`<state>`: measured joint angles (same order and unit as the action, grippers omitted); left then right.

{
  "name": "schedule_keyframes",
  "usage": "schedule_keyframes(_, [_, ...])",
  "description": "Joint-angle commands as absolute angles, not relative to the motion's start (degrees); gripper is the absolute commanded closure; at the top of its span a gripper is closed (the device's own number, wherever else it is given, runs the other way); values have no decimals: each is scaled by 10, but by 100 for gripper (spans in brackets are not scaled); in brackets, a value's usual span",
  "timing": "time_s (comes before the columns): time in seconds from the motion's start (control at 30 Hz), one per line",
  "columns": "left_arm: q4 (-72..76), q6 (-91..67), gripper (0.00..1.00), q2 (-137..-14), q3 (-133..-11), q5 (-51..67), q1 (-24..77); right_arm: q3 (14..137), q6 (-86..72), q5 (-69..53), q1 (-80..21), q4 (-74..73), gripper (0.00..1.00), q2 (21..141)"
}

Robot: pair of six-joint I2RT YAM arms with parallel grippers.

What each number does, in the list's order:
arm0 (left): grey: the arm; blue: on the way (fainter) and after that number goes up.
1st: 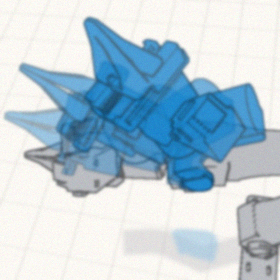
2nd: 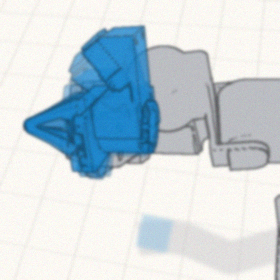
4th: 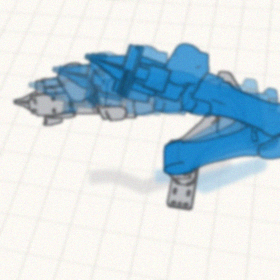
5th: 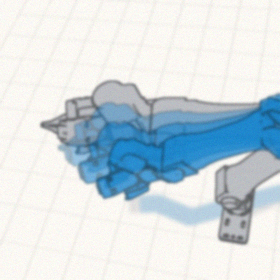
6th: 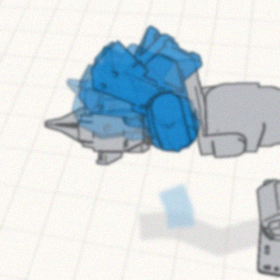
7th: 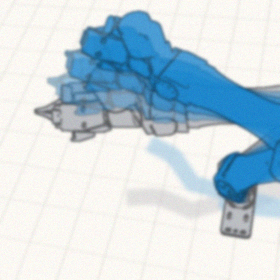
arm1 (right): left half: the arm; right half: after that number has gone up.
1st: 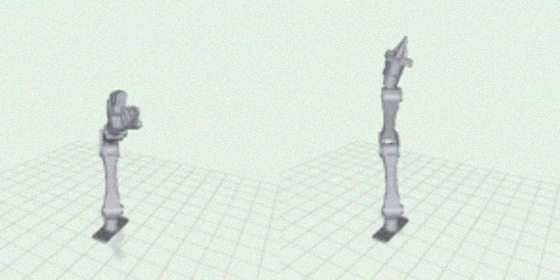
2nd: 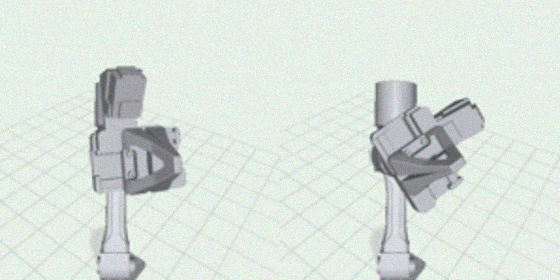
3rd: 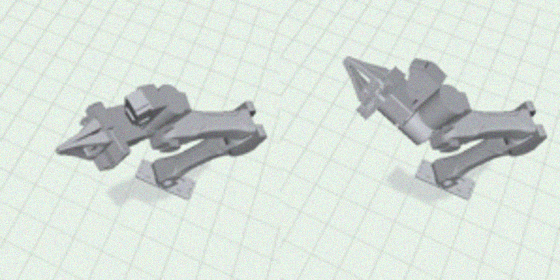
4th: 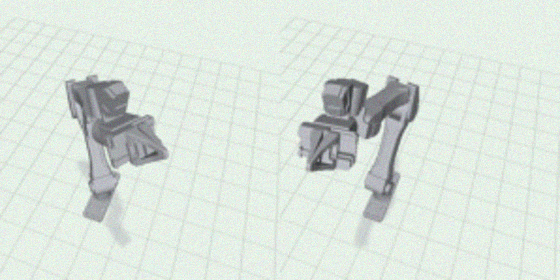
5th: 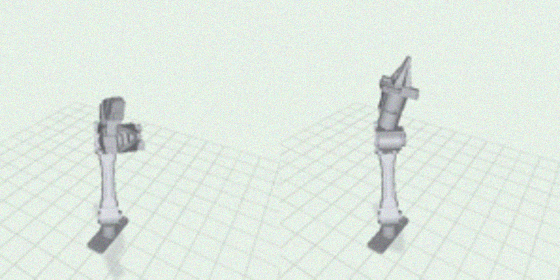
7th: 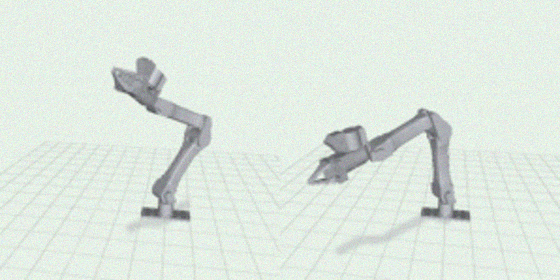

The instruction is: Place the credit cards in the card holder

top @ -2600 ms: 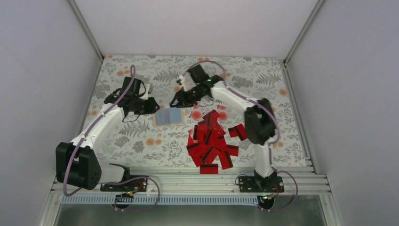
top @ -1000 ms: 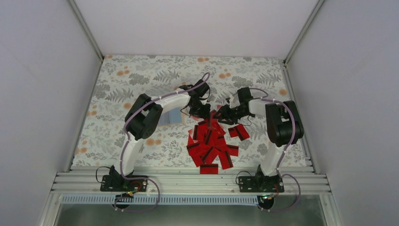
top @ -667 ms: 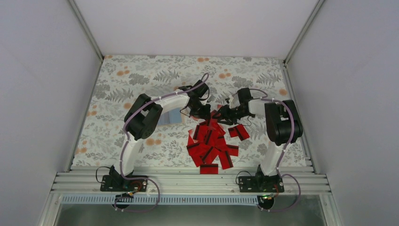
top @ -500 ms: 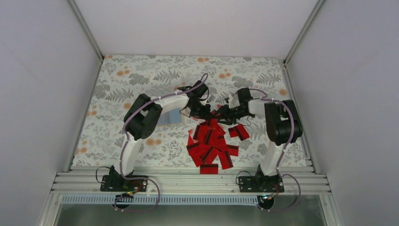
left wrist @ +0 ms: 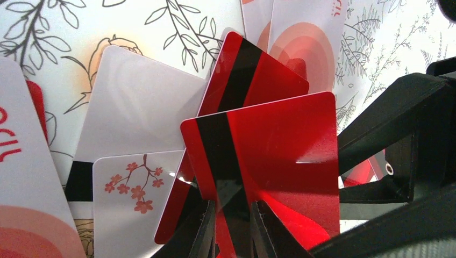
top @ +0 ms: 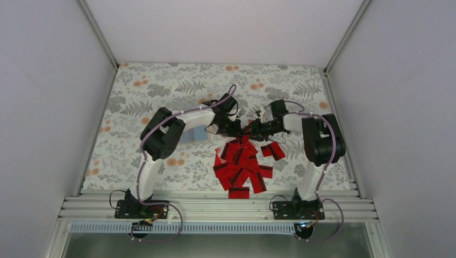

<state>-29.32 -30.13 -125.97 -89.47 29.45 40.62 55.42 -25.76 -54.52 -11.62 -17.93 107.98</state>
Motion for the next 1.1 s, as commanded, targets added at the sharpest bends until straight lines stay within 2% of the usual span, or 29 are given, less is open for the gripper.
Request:
schedule_keyframes(0.0, [-314, -309, 81, -1260, -870, 297, 412, 549, -249, -516, -119, -184, 70, 1075])
schedule_keyframes(0.17, [-310, -311, 81, -1254, -868, 296, 410, 546, -247, -518, -120, -176, 82, 1091])
schedule_keyframes(0.3, [-309, -311, 81, -1249, -869, 297, 409, 542, -246, -526, -120, -171, 95, 1102])
schedule_keyframes(0.5, [-312, -314, 81, -1218, -863, 276, 405, 550, -251, -529, -120, -182, 96, 1084])
schedule_keyframes(0.8, [-337, -306, 73, -1102, -832, 215, 382, 580, -295, -583, -120, -174, 96, 1055])
schedule_keyframes(0.97, [-336, -298, 65, -1025, -805, 220, 351, 612, -323, -627, -120, -167, 96, 1028])
schedule_keyframes(1.07, [-319, -288, 59, -972, -784, 270, 315, 638, -345, -648, -120, -161, 96, 1011])
